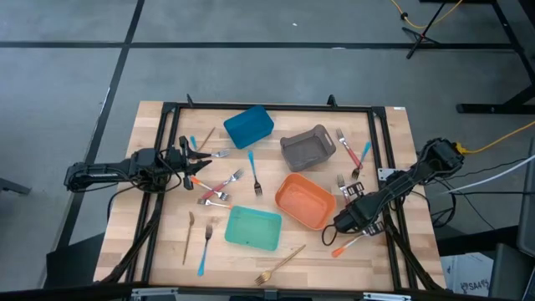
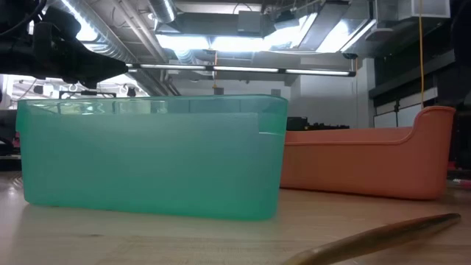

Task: Sort silverware by color (type)
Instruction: Put the gold fork into the orange bin

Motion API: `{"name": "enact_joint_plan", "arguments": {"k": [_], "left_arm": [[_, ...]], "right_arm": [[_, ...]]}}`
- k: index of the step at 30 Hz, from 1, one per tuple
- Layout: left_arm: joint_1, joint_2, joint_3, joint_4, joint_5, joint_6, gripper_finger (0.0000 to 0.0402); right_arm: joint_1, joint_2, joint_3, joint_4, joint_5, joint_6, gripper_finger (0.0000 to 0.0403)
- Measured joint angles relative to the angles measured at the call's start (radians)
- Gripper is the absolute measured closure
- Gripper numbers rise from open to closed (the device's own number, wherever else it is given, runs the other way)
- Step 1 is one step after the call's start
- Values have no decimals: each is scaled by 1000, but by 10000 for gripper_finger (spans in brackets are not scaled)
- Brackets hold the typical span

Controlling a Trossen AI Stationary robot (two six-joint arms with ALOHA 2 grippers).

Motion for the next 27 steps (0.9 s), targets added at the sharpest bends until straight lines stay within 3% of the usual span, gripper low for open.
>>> {"name": "enact_joint_plan", "arguments": {"k": [27], "left_arm": [[0,0,0,0,0,0,316]], "right_arm": [[0,-1,355,-277,-29,0,398]]}}
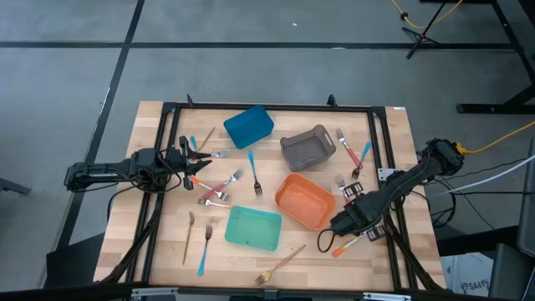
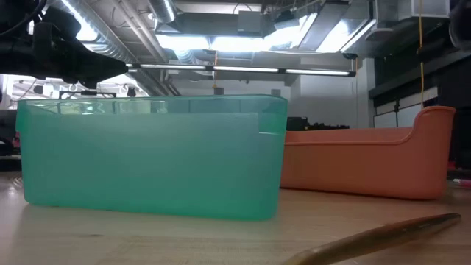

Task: Sort silverware by color (type)
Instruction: Put the gold fork into the orange bin

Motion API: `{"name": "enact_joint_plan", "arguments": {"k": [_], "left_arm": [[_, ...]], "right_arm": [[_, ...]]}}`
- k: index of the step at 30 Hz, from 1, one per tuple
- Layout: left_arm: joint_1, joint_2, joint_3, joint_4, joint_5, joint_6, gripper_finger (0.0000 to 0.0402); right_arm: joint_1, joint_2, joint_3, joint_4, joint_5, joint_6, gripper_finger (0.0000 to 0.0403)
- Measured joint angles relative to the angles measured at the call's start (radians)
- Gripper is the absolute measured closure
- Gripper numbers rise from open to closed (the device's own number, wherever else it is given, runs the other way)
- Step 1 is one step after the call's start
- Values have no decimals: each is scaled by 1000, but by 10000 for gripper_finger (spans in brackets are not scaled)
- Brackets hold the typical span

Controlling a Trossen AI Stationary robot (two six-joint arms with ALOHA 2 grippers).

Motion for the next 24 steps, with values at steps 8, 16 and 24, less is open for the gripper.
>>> {"name": "enact_joint_plan", "arguments": {"k": [8,16,24], "left_arm": [[0,0,0,0,0,0,316],[0,0,0,0,0,0,316],[0,0,0,0,0,0,316]], "right_arm": [[0,0,90,9,46,0,398],[0,0,178,46,179,-1,398],[-75,0,209,153,220,-24,398]]}}
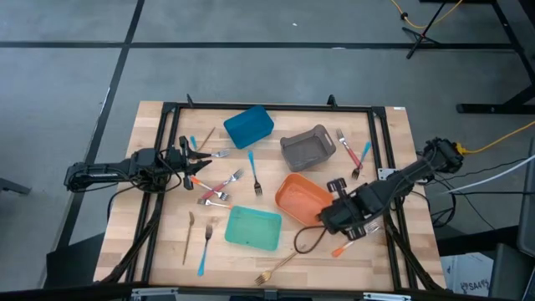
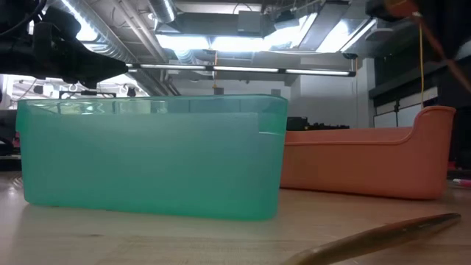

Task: Sort silverware by color (type)
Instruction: Put the gold fork into the orange bin

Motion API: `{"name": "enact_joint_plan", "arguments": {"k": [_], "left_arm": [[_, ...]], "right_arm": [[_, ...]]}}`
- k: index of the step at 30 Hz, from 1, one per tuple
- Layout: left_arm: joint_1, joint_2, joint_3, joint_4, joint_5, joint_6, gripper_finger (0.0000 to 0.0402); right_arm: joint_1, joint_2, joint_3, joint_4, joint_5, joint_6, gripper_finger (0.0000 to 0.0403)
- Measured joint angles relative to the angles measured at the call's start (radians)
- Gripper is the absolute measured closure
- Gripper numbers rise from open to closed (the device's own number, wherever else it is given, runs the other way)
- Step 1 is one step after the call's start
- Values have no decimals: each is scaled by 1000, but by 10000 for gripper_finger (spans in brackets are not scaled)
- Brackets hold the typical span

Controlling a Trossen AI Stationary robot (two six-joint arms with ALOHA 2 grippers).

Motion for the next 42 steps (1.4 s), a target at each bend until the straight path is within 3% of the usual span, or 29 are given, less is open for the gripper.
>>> {"name": "enact_joint_plan", "arguments": {"k": [9,15,25,35,42], "left_arm": [[0,0,0,0,0,0,316],[0,0,0,0,0,0,316],[0,0,0,0,0,0,316],[0,0,0,0,0,0,316],[0,0,0,0,0,0,316]], "right_arm": [[-169,0,0,-1,5,-225,398],[-312,0,0,15,95,-388,398],[-555,0,0,207,98,-667,398],[-719,0,0,320,-34,-729,398],[-721,0,0,363,-220,-587,398]]}}
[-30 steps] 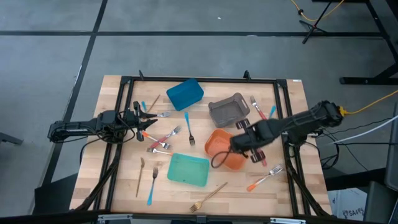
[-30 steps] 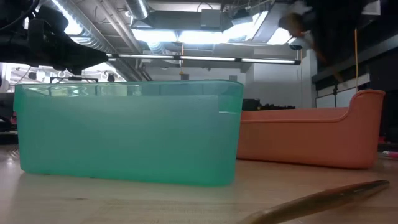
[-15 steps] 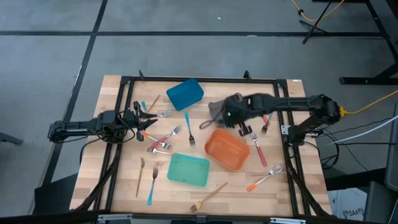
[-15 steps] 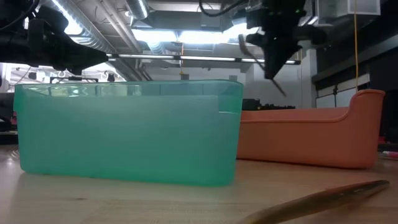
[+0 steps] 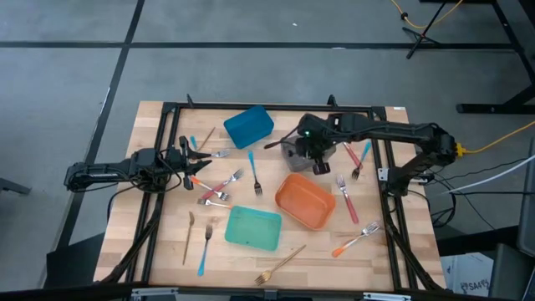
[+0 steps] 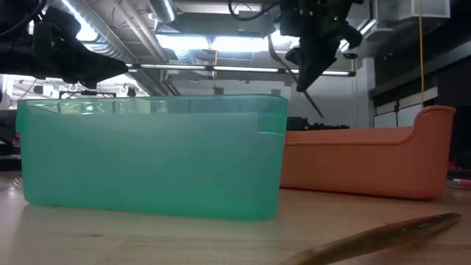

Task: Sort silverware by color (type)
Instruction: Put the gold fork into the orange bin

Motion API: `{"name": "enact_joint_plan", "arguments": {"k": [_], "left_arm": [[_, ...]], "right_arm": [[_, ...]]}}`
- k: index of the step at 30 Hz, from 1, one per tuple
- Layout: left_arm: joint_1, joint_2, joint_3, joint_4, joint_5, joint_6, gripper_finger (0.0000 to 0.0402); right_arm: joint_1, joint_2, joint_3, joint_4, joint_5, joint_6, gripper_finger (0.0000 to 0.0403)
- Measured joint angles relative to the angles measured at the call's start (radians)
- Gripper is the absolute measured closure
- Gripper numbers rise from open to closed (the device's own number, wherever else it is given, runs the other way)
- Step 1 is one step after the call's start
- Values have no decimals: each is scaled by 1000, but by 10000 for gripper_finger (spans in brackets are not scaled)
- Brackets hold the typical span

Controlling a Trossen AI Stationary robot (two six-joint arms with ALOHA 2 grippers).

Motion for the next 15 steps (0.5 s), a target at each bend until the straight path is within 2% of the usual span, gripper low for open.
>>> {"name": "enact_joint_plan", "arguments": {"k": [3,6,15], "left_arm": [[0,0,0,0,0,0,316],[0,0,0,0,1,0,316],[0,0,0,0,2,0,316]], "right_arm": [[9,0,0,8,-86,113,398],[28,0,0,24,-127,253,398],[142,0,-20,25,-132,613,398]]}}
